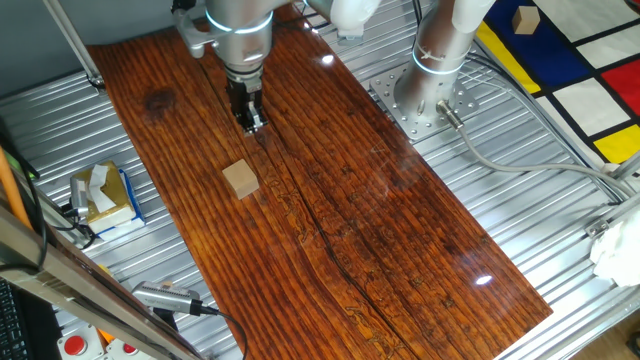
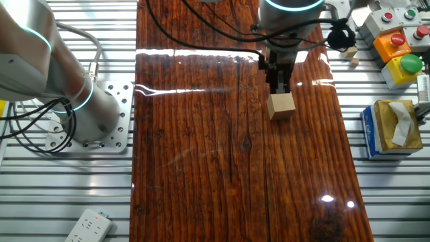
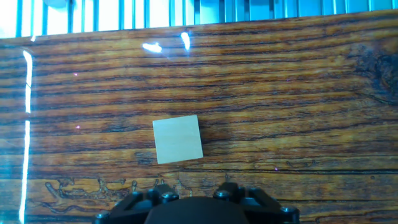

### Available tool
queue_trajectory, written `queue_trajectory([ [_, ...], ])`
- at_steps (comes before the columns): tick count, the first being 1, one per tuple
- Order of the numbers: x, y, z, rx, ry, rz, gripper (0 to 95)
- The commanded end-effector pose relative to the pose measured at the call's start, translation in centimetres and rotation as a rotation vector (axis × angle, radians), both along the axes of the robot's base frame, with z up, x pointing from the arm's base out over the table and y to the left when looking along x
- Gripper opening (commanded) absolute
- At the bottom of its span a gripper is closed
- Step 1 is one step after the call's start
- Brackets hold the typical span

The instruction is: Pick up the small block on the left and move it to the right

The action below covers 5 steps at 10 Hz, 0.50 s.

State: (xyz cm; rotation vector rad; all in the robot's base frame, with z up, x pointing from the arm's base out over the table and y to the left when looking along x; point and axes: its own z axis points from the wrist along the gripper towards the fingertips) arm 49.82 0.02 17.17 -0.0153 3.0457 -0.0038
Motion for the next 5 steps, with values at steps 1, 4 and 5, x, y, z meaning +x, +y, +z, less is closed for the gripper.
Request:
queue_trajectory([
  [1,0.19,0.02,-0.1,0.001,-0.002,-0.007,0.0],
  [4,0.29,-0.3,-0.05,-0.012,-0.007,0.0,0.0],
  [5,0.34,-0.45,-0.03,-0.013,-0.007,0.004,0.0],
])
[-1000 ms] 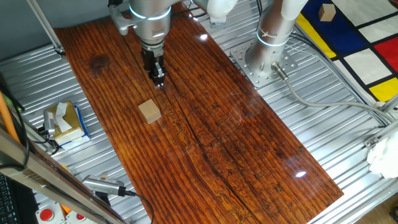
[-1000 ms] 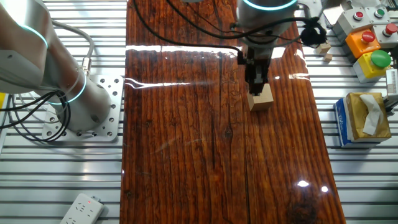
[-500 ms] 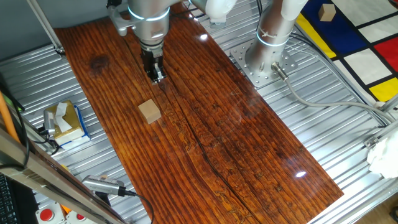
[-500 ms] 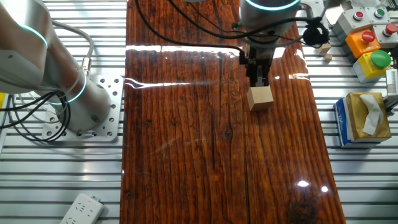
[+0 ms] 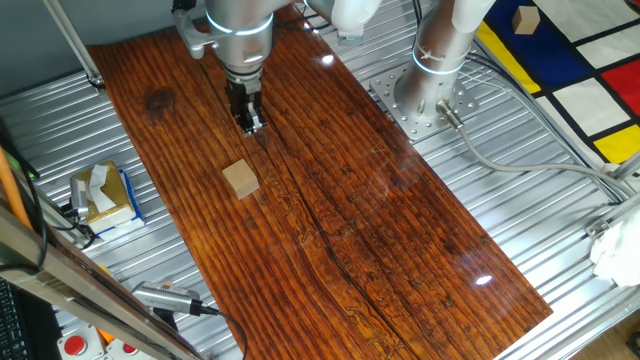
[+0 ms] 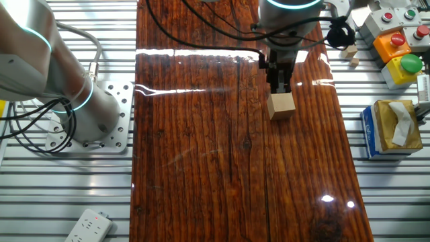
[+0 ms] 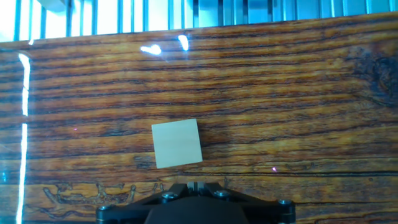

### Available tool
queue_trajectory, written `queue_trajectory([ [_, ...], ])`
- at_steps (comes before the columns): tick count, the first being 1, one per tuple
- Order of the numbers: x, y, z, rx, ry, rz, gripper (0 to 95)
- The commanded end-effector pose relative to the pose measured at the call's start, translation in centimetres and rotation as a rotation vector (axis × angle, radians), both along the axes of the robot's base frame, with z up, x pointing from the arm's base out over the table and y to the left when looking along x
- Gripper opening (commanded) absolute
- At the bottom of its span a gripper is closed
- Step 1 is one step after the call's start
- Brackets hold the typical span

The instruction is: Pick up the small block on the left and move it to the right

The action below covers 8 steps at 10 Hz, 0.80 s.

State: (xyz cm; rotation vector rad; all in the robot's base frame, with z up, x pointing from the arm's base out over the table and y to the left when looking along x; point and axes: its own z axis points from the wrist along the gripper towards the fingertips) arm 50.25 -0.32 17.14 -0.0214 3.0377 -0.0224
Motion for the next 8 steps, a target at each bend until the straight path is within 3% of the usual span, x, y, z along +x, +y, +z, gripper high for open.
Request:
queue_trajectory([
  [1,0.0,-0.6,0.1,-0.007,0.001,0.01,0.0],
  [3,0.1,-1.0,0.2,-0.01,0.001,0.011,0.0],
  [4,0.2,-1.2,0.2,-0.01,-0.007,0.016,19.0],
  [5,0.3,-1.6,0.3,-0.008,-0.011,0.023,19.0],
  [6,0.4,-1.9,0.3,-0.007,-0.015,0.029,38.0],
  [8,0.6,-2.7,0.5,-0.006,-0.021,0.045,38.0],
])
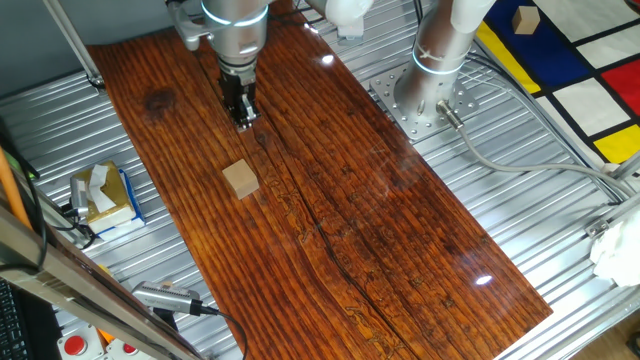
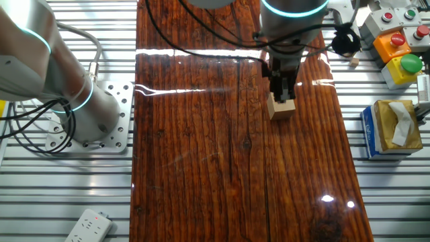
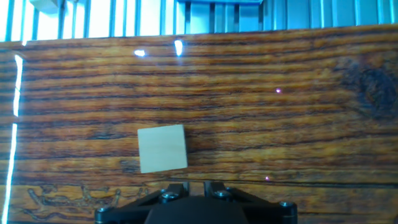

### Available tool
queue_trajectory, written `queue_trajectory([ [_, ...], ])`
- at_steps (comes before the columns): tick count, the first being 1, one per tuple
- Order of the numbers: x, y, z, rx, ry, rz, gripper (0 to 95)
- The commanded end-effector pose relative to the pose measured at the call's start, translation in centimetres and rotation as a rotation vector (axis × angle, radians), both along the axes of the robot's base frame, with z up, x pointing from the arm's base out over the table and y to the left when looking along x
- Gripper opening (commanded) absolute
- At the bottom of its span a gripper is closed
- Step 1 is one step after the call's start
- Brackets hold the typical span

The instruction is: Pick up the small block on the left and move it to the right

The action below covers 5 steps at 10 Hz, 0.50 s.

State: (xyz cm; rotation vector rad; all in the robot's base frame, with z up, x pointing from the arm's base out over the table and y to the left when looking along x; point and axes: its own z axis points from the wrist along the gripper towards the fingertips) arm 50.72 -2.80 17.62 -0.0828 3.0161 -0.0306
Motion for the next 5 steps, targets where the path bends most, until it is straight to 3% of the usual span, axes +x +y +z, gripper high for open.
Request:
queue_trajectory([
  [1,0.3,-0.4,0.1,0.003,-0.003,0.01,38.0],
  [2,0.7,-0.8,0.3,0.006,-0.004,0.011,57.0],
  [5,2.2,-0.6,-0.2,0.012,-0.014,-0.006,57.0],
])
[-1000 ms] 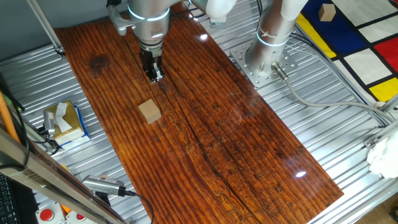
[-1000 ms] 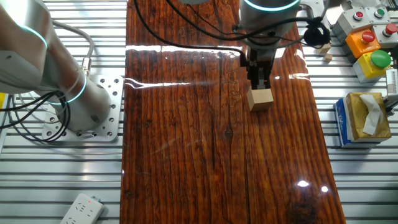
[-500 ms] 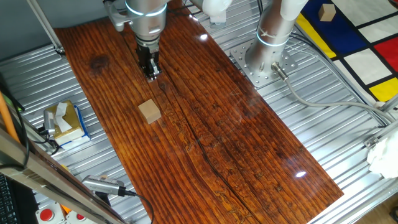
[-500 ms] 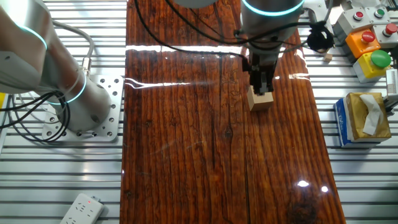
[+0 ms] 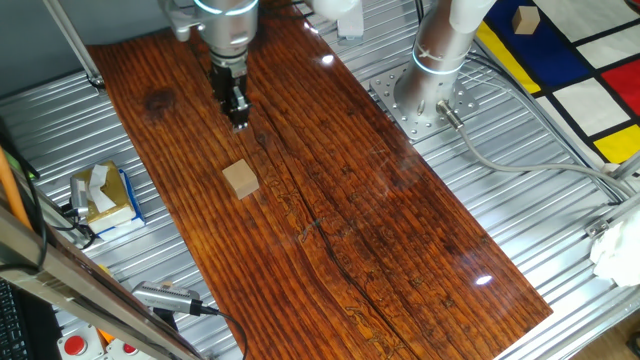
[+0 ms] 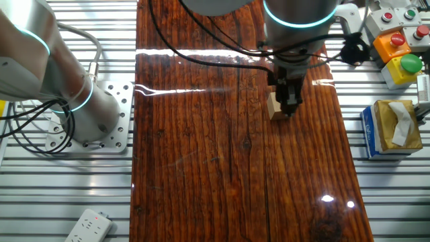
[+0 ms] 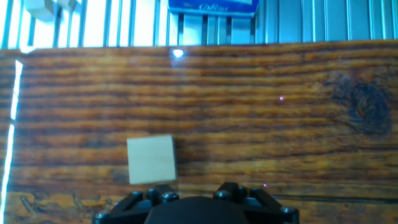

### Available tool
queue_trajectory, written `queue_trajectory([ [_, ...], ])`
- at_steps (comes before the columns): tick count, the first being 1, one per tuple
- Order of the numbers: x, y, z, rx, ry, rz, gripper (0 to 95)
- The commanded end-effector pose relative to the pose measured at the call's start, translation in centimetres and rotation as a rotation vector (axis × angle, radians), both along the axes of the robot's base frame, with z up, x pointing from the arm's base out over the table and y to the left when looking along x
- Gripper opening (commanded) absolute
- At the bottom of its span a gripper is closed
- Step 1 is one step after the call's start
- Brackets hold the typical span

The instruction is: Pick up the small block on the left and move it to the right

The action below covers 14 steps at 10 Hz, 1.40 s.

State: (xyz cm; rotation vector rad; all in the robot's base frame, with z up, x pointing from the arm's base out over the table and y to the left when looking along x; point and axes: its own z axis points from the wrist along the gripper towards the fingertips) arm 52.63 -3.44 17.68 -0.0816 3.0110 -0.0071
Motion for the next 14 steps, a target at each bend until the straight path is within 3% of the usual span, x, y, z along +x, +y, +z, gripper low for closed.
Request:
queue_trajectory([
  [1,0.5,0.1,-0.6,-0.002,-0.013,-0.011,57.0],
  [5,1.9,0.9,-2.5,0.006,-0.026,-0.027,57.0],
  [6,2.3,1.1,-2.6,0.007,-0.025,-0.026,76.0],
  [10,4.1,2.2,-2.8,0.015,-0.032,-0.024,76.0],
  [14,4.7,2.7,-3.0,0.028,-0.033,-0.065,76.0],
])
